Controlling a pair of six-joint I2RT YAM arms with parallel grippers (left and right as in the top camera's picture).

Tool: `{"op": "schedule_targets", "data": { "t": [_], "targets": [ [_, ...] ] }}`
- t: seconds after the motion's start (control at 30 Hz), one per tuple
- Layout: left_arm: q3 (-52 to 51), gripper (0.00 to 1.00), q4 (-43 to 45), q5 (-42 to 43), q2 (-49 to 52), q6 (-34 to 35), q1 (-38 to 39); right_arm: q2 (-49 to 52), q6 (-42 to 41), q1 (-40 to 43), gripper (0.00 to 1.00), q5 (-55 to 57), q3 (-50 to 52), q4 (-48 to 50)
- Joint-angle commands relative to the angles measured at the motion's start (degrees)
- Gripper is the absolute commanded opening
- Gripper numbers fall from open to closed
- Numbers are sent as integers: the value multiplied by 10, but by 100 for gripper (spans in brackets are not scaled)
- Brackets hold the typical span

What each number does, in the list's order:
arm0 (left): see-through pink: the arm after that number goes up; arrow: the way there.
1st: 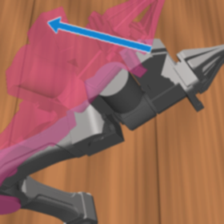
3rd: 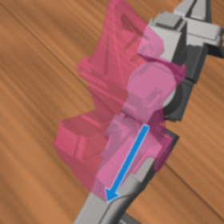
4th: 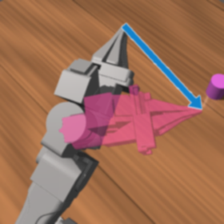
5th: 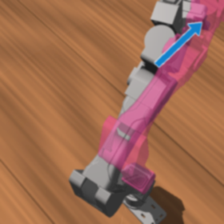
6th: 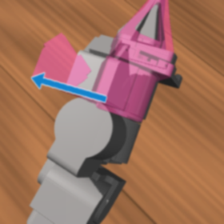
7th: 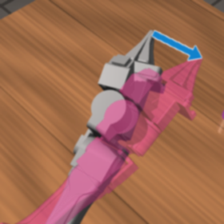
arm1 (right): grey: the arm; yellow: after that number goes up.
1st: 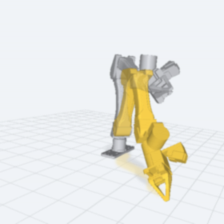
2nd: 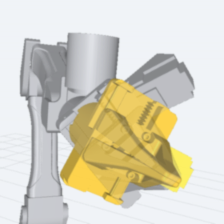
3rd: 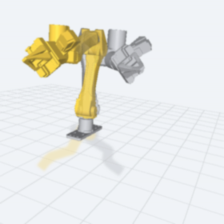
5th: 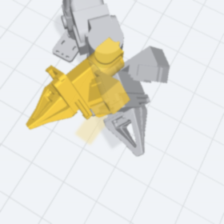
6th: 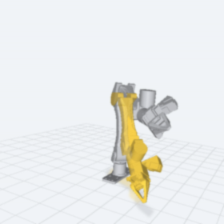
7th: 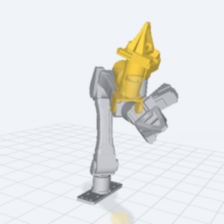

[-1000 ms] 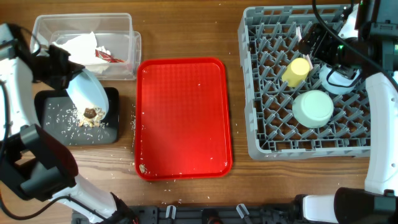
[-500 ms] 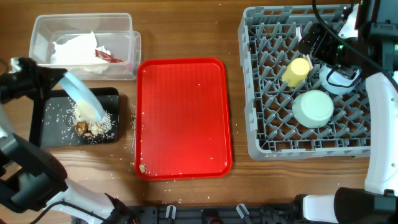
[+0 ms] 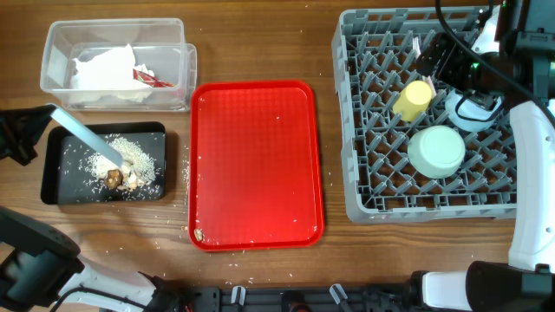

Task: Sort waste into correct bins and load items into the dishwasher rack
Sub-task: 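Hold the plate tilted and shake scraps onto the black tray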

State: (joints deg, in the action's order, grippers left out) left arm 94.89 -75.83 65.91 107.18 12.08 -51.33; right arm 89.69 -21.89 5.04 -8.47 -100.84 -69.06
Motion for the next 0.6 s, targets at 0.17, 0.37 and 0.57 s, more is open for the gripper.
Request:
{"op": "schedule_targets", "data": {
  "t": [0.17, 0.37, 0.57],
  "targets": [
    [7, 4, -22, -22, -16, -71, -5, -1, -8, -2, 100, 10, -2, 0],
    [7, 4, -127, -66, -31, -200, 10, -1, -8, -2, 100, 10, -2, 0],
    [7, 4, -154, -81, -32, -209, 30, -1, -8, -2, 100, 10, -2, 0]
  ]
}}
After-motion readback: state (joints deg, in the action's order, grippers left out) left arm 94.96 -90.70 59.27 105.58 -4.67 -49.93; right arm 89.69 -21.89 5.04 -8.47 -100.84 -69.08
